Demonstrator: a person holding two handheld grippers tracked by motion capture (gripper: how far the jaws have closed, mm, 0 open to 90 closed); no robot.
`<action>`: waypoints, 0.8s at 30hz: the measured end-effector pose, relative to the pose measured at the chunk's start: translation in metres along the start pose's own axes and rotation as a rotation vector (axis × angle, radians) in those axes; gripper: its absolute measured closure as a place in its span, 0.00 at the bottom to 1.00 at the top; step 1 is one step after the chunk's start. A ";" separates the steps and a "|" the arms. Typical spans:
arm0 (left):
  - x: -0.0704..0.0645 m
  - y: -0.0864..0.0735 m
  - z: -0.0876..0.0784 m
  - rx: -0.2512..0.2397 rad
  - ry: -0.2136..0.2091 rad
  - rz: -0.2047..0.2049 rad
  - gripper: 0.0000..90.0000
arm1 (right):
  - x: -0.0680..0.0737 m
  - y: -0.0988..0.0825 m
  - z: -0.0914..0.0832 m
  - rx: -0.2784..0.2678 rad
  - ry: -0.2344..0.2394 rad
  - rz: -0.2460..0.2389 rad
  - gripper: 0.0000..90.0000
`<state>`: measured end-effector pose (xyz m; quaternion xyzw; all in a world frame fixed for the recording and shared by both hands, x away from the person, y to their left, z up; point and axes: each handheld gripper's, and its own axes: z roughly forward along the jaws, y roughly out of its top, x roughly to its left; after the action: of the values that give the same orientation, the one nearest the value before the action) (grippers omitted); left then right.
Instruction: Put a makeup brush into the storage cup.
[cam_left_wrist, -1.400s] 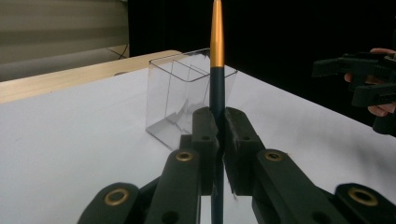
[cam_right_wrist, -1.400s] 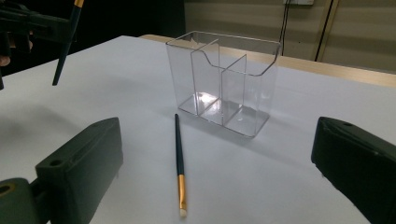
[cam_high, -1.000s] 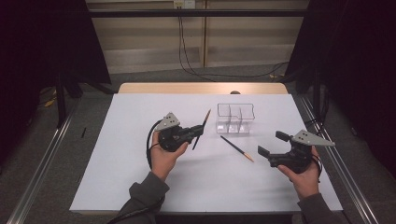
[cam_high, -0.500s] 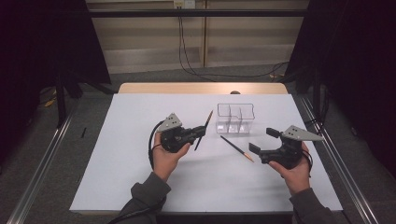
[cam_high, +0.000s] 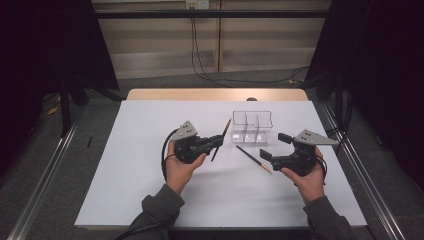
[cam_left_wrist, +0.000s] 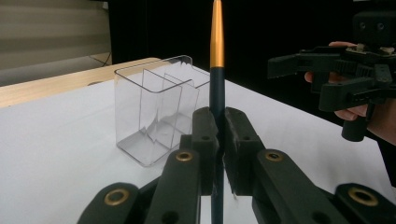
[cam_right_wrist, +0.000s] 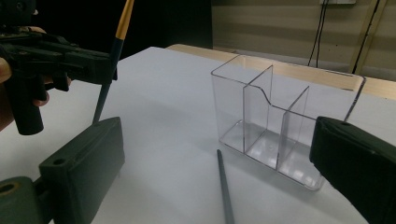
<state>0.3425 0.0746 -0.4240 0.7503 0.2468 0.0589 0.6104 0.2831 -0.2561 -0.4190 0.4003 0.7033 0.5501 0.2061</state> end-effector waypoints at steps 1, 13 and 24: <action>-0.001 0.000 0.001 -0.005 0.000 -0.003 0.93 | 0.001 0.001 0.001 0.002 -0.002 0.005 0.03; -0.002 0.000 0.002 -0.008 -0.026 -0.005 0.93 | 0.009 0.010 0.018 0.006 0.036 -0.016 0.06; -0.005 -0.001 0.006 -0.006 -0.040 -0.008 0.93 | 0.019 0.018 0.034 -0.001 0.091 -0.002 0.17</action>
<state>0.3405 0.0671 -0.4256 0.7486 0.2371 0.0423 0.6177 0.3030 -0.2194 -0.4095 0.3743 0.7120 0.5678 0.1747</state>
